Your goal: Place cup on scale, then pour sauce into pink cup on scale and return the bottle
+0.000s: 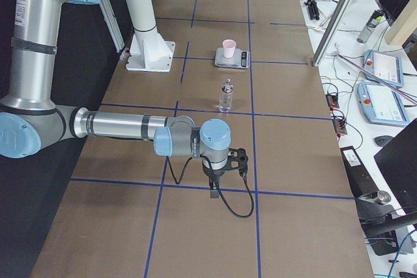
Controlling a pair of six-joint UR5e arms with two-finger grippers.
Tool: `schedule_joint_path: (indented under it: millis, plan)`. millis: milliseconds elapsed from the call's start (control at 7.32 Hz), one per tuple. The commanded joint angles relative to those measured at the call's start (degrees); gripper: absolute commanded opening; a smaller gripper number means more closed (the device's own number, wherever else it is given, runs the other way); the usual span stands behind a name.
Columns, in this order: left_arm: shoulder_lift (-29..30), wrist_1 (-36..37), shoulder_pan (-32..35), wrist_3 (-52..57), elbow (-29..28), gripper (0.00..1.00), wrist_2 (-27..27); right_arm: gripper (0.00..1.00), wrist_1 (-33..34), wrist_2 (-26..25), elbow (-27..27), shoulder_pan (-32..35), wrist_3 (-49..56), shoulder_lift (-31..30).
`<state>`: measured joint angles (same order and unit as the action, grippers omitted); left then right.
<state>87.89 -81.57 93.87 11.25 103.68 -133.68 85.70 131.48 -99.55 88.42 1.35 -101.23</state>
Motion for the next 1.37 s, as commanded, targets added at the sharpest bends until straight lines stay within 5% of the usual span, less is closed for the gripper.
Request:
schedule_joint_path:
  millis: [0, 1230]
  plan:
    - [0.0, 0.0, 0.0, 0.0, -0.2, 1.0, 0.0, 1.0, 0.0, 0.0, 0.1, 0.0, 0.0, 0.1]
    - [-1.0, -0.5, -0.2, -0.3, -0.6, 1.0, 0.6, 1.0, -0.2, 0.9, 0.1, 0.0, -0.1, 0.1]
